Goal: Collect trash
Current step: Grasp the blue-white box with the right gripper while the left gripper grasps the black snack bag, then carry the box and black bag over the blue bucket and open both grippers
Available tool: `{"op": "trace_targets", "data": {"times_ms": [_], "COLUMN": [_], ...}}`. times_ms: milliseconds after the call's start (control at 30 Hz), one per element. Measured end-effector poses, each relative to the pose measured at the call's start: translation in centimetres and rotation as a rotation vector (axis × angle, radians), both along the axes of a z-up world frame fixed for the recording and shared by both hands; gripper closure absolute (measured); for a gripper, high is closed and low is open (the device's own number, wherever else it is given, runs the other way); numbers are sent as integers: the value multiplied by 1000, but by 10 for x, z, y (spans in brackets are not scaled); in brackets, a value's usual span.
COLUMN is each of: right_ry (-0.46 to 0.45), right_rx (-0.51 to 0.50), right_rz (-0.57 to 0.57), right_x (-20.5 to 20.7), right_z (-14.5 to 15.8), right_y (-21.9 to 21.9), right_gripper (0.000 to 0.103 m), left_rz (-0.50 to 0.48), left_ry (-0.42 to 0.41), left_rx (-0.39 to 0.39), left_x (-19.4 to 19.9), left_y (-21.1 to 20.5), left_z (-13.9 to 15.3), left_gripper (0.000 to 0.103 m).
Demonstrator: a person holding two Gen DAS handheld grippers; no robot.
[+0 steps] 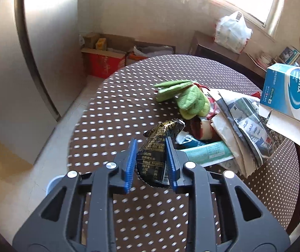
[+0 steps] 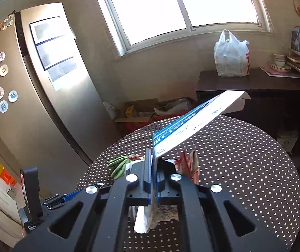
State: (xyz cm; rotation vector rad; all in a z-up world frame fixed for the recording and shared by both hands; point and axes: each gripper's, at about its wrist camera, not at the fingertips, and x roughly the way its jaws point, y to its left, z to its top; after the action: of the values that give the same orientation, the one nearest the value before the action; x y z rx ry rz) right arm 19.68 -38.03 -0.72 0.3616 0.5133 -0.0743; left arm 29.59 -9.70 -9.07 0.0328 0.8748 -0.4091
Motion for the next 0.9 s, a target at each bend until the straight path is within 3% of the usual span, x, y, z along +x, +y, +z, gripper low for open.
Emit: {"op": "trace_targets", "data": {"times_ms": [433,900], "right_ry": [-24,47], "right_rx": [26,70], "right_rz": [204,520], "right_x": [13,44], "right_z": [7,-18], "right_y": [74,211], "right_gripper": [99,99], "left_rz": [174,444], "left_ry": [-23,-30], "left_rx": [-6,22], "left_x": [-30,-68], "left_y": [77,194], "left_z": [16,21], "left_gripper": [76,76]}}
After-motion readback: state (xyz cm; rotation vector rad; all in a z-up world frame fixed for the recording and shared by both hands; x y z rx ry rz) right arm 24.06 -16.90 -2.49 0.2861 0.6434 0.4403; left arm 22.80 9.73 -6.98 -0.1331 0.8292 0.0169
